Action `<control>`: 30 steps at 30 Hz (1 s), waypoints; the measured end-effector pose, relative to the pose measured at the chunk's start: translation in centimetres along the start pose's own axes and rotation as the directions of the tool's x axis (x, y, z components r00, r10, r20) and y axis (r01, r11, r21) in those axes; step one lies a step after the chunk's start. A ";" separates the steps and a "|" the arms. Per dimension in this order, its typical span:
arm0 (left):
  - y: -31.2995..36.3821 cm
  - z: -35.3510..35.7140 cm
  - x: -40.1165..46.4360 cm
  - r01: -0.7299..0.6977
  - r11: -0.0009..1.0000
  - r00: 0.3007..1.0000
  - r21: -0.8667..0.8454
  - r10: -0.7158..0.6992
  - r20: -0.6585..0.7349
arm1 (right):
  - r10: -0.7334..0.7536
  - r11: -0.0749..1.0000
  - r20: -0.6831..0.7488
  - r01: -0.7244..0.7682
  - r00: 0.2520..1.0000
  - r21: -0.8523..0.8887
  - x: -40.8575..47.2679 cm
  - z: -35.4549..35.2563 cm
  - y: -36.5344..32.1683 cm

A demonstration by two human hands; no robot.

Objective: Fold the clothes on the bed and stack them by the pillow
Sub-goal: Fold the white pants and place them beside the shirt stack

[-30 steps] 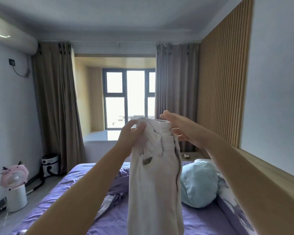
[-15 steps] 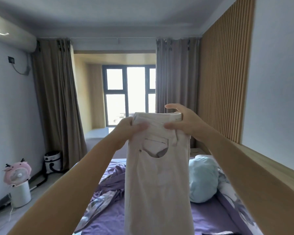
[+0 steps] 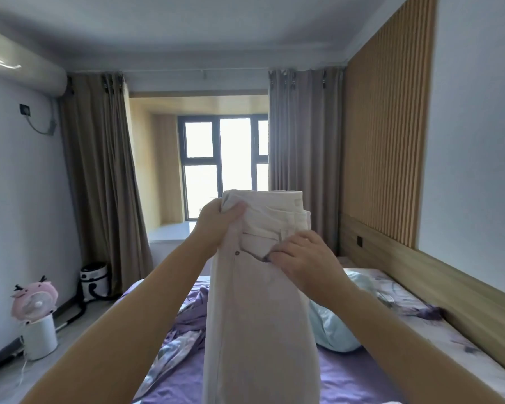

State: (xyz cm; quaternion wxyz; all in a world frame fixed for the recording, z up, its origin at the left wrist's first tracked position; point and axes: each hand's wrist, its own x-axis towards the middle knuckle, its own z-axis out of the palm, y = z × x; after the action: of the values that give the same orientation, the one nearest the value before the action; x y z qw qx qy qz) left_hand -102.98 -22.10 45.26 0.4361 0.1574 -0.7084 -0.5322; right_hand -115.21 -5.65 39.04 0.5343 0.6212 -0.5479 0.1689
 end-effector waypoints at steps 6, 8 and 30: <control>0.1 0.0 -0.5 0.045 0.996 0.999 -0.078 -0.045 0.000 | 0.367 0.930 0.009 -0.367 0.930 -0.021 -0.6 1.2 -1.2; 0.2 -0.1 -0.6 0.048 0.995 0.999 -0.088 -0.046 0.021 | 0.548 0.835 0.051 -0.550 0.835 0.037 0.0 1.2 -2.0; -0.5 2.0 -2.4 -0.053 0.997 0.970 0.061 0.066 -0.234 | 0.682 -0.244 0.650 -0.732 0.337 0.636 4.1 -0.2 -5.6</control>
State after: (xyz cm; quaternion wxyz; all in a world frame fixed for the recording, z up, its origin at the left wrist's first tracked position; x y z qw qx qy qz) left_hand -103.30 -19.44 43.62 0.5285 0.2101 -0.6701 -0.4769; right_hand -108.96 -8.51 39.67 -0.1170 0.3585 -0.6153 0.6922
